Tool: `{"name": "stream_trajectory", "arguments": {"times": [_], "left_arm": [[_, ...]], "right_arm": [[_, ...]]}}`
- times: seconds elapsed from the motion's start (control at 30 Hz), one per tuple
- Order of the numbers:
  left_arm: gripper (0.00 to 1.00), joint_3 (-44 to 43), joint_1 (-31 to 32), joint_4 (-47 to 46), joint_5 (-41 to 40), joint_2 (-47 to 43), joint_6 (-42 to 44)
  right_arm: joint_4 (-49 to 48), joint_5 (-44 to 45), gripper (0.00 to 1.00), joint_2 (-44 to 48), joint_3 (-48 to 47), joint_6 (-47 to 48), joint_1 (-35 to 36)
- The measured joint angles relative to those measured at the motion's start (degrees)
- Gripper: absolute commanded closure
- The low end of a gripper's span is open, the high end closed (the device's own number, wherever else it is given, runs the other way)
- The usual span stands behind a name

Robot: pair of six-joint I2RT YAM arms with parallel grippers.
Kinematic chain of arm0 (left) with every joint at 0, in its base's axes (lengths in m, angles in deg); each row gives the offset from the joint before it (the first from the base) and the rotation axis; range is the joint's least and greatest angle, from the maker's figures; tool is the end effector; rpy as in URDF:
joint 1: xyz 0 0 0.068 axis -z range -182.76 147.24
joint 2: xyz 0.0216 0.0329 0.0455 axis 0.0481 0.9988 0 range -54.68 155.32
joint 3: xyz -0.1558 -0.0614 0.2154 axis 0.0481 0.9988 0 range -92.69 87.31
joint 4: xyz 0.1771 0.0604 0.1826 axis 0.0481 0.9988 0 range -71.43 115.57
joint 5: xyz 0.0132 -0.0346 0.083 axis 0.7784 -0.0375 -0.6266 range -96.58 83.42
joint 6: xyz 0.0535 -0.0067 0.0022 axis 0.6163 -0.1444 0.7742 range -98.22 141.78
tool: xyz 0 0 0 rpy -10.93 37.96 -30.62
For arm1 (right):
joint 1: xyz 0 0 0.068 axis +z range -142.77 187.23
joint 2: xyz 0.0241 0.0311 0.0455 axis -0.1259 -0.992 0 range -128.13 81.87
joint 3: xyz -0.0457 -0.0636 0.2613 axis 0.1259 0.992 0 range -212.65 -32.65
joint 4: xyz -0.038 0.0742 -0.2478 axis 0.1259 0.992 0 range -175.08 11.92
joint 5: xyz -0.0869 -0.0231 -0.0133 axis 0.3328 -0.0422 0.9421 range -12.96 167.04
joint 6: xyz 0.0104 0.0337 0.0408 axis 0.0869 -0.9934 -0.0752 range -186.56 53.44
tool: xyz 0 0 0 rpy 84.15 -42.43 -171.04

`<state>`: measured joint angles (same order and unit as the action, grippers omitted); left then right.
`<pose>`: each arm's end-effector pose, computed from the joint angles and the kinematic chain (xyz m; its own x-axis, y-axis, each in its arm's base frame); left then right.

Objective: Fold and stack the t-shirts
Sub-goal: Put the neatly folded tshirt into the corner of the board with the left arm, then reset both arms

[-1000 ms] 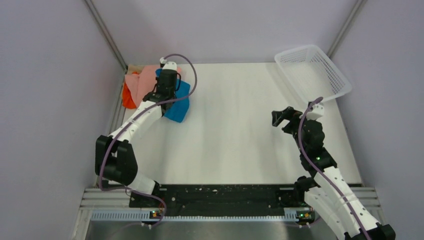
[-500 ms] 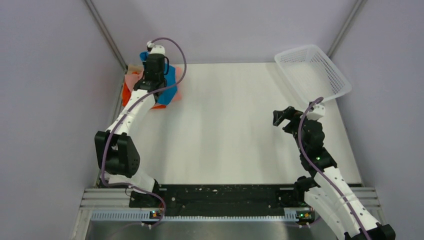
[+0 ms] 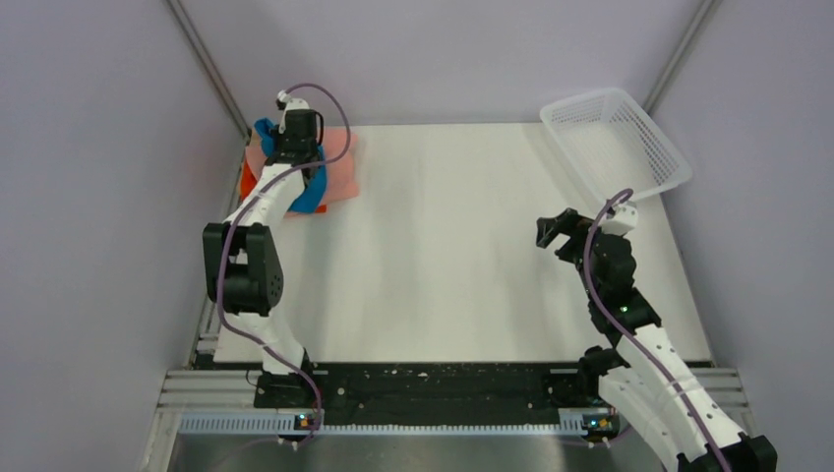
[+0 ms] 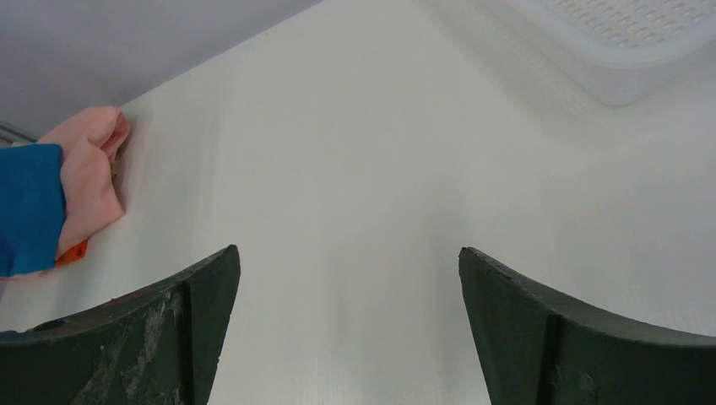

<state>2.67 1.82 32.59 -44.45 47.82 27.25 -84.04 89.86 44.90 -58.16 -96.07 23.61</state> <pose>0.4158 -0.0114 0.2992 -0.5677 0.1210 -0.8143 -0.4043 0.8207 0.4038 0.1627 0.0396 0.2589 -0.2139 0.4378 -0.8732 0.0440 0.8973 0.4392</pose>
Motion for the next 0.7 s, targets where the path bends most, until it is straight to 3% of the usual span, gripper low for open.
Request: {"name": "stream_trajectory", "arguments": {"times": [0.1, 0.13, 0.17, 0.23, 0.27, 0.3, 0.5, 0.7], "left_arm": [[1.0, -0.13, -1.09, -0.24, -2.05, 2.58, -1.57], [0.96, -0.13, -1.62, -0.28, -2.49, 3.17, -2.23], [0.78, -0.13, -2.08, -0.28, -2.67, 3.56, -2.86], [0.34, -0.44, -3.02, 0.28, -2.86, 3.98, -4.52], [0.07, -0.85, -3.45, 1.05, -2.8, 4.02, -5.7], [0.02, -1.27, -3.74, 1.53, -2.6, 4.02, -6.84], [0.01, -1.66, -4.48, 2.86, 4.02, 1.25, -14.01], [0.01, 9.38, -2.47, -0.52, 19.85, -12.87, -22.34]], "right_arm": [[0.0, 0.17, 0.01, -0.28, 0.0, 0.0, -0.02], [0.02, 0.22, 0.01, -0.39, 0.0, 0.0, 0.0], [0.02, 0.24, 0.01, -0.46, 0.0, 0.0, 0.0], [0.02, 0.24, 0.01, -0.72, 0.0, 0.0, -0.02], [0.0, 0.26, 0.01, -0.92, 0.0, 0.02, 0.0], [-0.07, 0.26, 0.01, -1.11, 0.0, 0.02, 0.0], [-0.11, -0.02, 0.01, -3.43, 0.0, 0.04, -0.02], [-0.15, -1.07, 0.01, -4.13, 0.0, 0.0, -0.02]]}}
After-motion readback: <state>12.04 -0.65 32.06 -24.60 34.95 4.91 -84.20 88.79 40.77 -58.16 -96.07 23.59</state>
